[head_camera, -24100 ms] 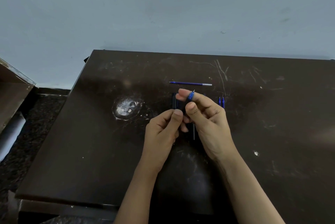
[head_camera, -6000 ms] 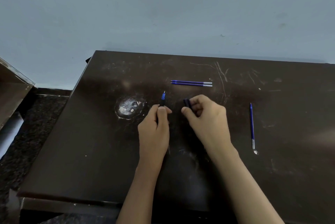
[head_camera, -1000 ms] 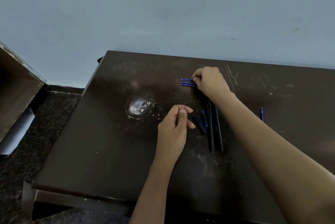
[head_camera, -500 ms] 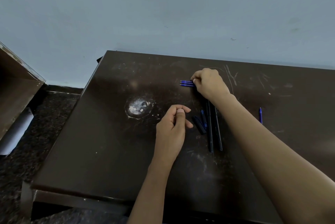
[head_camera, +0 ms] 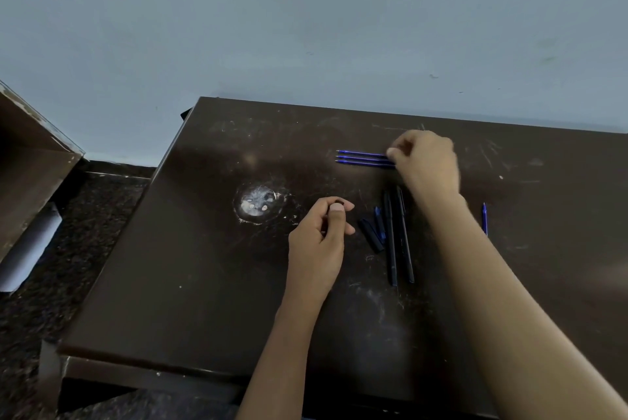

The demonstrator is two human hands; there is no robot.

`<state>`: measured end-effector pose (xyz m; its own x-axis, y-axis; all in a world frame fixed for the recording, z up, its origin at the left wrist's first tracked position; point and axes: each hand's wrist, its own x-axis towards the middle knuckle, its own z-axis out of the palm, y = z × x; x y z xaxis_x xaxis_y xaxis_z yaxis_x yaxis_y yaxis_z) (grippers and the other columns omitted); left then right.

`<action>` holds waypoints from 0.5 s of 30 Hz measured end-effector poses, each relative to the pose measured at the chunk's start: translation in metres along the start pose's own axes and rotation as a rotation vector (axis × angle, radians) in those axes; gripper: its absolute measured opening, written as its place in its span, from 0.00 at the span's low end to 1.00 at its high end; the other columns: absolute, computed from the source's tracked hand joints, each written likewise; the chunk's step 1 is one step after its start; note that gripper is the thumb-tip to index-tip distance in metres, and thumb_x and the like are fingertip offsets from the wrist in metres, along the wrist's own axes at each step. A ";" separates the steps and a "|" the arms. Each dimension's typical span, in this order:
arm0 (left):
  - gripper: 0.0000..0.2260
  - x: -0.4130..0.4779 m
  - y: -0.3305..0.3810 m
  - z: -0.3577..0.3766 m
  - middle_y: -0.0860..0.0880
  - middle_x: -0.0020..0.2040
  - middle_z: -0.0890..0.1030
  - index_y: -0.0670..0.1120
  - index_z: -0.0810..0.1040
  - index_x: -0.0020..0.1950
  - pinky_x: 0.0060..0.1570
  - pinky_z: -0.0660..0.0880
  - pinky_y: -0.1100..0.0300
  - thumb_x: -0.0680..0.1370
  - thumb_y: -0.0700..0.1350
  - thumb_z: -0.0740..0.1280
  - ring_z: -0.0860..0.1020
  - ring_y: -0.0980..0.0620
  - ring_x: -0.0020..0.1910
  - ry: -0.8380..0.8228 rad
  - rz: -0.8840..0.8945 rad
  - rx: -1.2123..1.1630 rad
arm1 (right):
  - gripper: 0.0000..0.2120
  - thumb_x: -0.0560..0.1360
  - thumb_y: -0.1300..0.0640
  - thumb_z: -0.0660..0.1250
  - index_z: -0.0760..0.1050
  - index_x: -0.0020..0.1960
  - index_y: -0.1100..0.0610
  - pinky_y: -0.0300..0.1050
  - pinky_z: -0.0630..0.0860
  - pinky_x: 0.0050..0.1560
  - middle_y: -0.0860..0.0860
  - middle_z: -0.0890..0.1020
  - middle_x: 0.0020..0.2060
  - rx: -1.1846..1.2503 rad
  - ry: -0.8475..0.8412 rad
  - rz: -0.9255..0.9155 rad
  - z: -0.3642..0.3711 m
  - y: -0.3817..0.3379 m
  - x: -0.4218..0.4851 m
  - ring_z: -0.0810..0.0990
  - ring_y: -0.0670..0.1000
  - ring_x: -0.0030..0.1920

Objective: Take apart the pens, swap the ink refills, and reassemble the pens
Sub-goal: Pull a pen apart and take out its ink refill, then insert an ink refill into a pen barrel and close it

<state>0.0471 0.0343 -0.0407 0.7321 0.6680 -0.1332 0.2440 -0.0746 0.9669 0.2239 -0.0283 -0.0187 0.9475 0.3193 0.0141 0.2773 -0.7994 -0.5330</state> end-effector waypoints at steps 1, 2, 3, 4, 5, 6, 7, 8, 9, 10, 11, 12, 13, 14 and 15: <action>0.10 0.000 0.000 0.000 0.54 0.33 0.78 0.54 0.79 0.51 0.28 0.67 0.71 0.82 0.49 0.58 0.69 0.60 0.28 0.005 0.005 -0.004 | 0.10 0.75 0.55 0.69 0.80 0.55 0.56 0.52 0.77 0.51 0.59 0.82 0.53 -0.052 0.008 0.106 -0.008 0.006 -0.007 0.81 0.62 0.52; 0.11 0.000 0.001 0.000 0.54 0.33 0.78 0.54 0.79 0.51 0.28 0.67 0.71 0.82 0.49 0.58 0.69 0.61 0.28 0.010 0.008 0.002 | 0.13 0.74 0.54 0.70 0.79 0.57 0.58 0.53 0.76 0.51 0.61 0.81 0.55 -0.122 0.004 0.209 -0.016 0.015 -0.014 0.80 0.64 0.54; 0.11 -0.001 0.001 0.000 0.54 0.33 0.78 0.54 0.80 0.52 0.28 0.67 0.72 0.82 0.49 0.57 0.69 0.60 0.28 0.012 0.008 0.011 | 0.17 0.73 0.54 0.71 0.77 0.60 0.61 0.54 0.76 0.52 0.63 0.79 0.57 -0.183 0.002 0.302 -0.023 0.023 -0.022 0.79 0.65 0.56; 0.11 -0.001 0.002 0.000 0.53 0.33 0.78 0.53 0.80 0.52 0.28 0.68 0.73 0.82 0.48 0.57 0.70 0.61 0.29 0.012 0.003 0.013 | 0.21 0.73 0.54 0.72 0.75 0.62 0.63 0.56 0.75 0.53 0.64 0.78 0.58 -0.222 -0.009 0.392 -0.028 0.033 -0.029 0.78 0.66 0.58; 0.12 -0.001 0.003 0.000 0.53 0.33 0.78 0.52 0.80 0.51 0.29 0.68 0.75 0.83 0.47 0.57 0.71 0.61 0.30 0.011 -0.009 0.008 | 0.24 0.72 0.54 0.74 0.73 0.63 0.64 0.57 0.75 0.53 0.64 0.77 0.59 -0.241 -0.033 0.479 -0.032 0.042 -0.036 0.77 0.66 0.59; 0.12 -0.001 0.004 0.000 0.53 0.34 0.79 0.51 0.81 0.50 0.31 0.68 0.76 0.83 0.46 0.57 0.71 0.62 0.31 0.009 -0.023 0.001 | 0.26 0.71 0.53 0.74 0.72 0.63 0.65 0.57 0.75 0.53 0.64 0.77 0.59 -0.247 -0.074 0.552 -0.034 0.050 -0.041 0.77 0.66 0.58; 0.13 -0.001 0.004 0.000 0.53 0.34 0.79 0.50 0.81 0.50 0.31 0.68 0.77 0.82 0.46 0.57 0.71 0.63 0.32 0.007 -0.036 -0.006 | 0.26 0.71 0.53 0.75 0.72 0.62 0.66 0.57 0.75 0.53 0.64 0.77 0.58 -0.241 -0.118 0.605 -0.035 0.057 -0.045 0.78 0.66 0.57; 0.13 -0.001 0.005 0.001 0.53 0.34 0.78 0.50 0.81 0.49 0.32 0.68 0.77 0.82 0.46 0.57 0.72 0.63 0.32 0.005 -0.044 -0.007 | 0.25 0.71 0.53 0.75 0.73 0.60 0.66 0.57 0.75 0.52 0.63 0.78 0.56 -0.227 -0.146 0.639 -0.034 0.063 -0.047 0.78 0.66 0.55; 0.12 -0.001 0.005 0.001 0.53 0.34 0.78 0.50 0.80 0.49 0.32 0.68 0.79 0.82 0.45 0.57 0.72 0.63 0.32 0.002 -0.045 0.000 | 0.23 0.71 0.53 0.74 0.73 0.58 0.66 0.57 0.76 0.51 0.63 0.78 0.54 -0.204 -0.154 0.652 -0.033 0.067 -0.046 0.79 0.66 0.53; 0.12 0.000 0.005 0.000 0.53 0.34 0.78 0.50 0.80 0.49 0.33 0.67 0.80 0.82 0.45 0.57 0.72 0.63 0.33 -0.001 -0.040 0.013 | 0.20 0.72 0.54 0.74 0.74 0.56 0.66 0.56 0.76 0.50 0.63 0.79 0.52 -0.179 -0.162 0.652 -0.031 0.069 -0.045 0.80 0.65 0.51; 0.12 -0.001 0.005 0.000 0.53 0.34 0.78 0.50 0.80 0.50 0.34 0.66 0.82 0.83 0.46 0.57 0.72 0.63 0.33 -0.008 -0.031 0.028 | 0.19 0.72 0.54 0.73 0.75 0.55 0.66 0.55 0.78 0.49 0.62 0.80 0.51 -0.155 -0.172 0.649 -0.030 0.071 -0.042 0.81 0.65 0.50; 0.11 -0.001 0.005 -0.001 0.53 0.35 0.78 0.51 0.79 0.51 0.35 0.66 0.82 0.83 0.46 0.57 0.72 0.63 0.34 -0.017 -0.018 0.042 | 0.18 0.72 0.55 0.74 0.75 0.54 0.66 0.56 0.79 0.50 0.62 0.81 0.49 -0.131 -0.180 0.658 -0.028 0.073 -0.040 0.81 0.64 0.49; 0.11 -0.001 0.005 -0.001 0.54 0.35 0.78 0.52 0.79 0.52 0.36 0.66 0.81 0.83 0.47 0.57 0.73 0.63 0.35 -0.026 -0.005 0.052 | 0.18 0.71 0.55 0.74 0.76 0.54 0.65 0.57 0.79 0.51 0.62 0.82 0.49 -0.105 -0.175 0.671 -0.027 0.076 -0.040 0.82 0.64 0.49; 0.10 -0.002 0.004 -0.002 0.54 0.35 0.78 0.52 0.78 0.52 0.36 0.67 0.80 0.83 0.47 0.57 0.73 0.63 0.35 -0.033 0.005 0.059 | 0.17 0.70 0.55 0.74 0.76 0.54 0.64 0.58 0.79 0.52 0.61 0.82 0.49 -0.085 -0.156 0.683 -0.027 0.078 -0.042 0.82 0.64 0.48; 0.10 -0.002 0.003 -0.002 0.54 0.36 0.78 0.53 0.78 0.53 0.36 0.68 0.79 0.83 0.48 0.57 0.73 0.64 0.35 -0.034 0.011 0.065 | 0.17 0.70 0.54 0.74 0.77 0.53 0.63 0.59 0.79 0.52 0.61 0.82 0.49 -0.056 -0.106 0.671 -0.029 0.081 -0.045 0.82 0.64 0.49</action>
<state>0.0457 0.0343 -0.0369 0.7560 0.6413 -0.1312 0.2759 -0.1304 0.9523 0.2086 -0.1225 -0.0382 0.8972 -0.2095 -0.3887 -0.3548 -0.8660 -0.3524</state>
